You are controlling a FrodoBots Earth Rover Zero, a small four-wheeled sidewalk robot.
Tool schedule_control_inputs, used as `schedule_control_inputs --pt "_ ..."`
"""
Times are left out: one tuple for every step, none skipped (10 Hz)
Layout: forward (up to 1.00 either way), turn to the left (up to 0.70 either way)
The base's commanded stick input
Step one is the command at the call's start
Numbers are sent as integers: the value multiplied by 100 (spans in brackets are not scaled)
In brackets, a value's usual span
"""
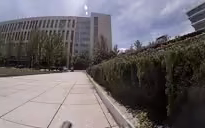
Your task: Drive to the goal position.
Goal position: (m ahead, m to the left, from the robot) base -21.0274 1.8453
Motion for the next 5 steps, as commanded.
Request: schedule_control_inputs --pt "10 0" --pt "10 0" --pt "10 0" --pt "10 0" --pt "10 0"
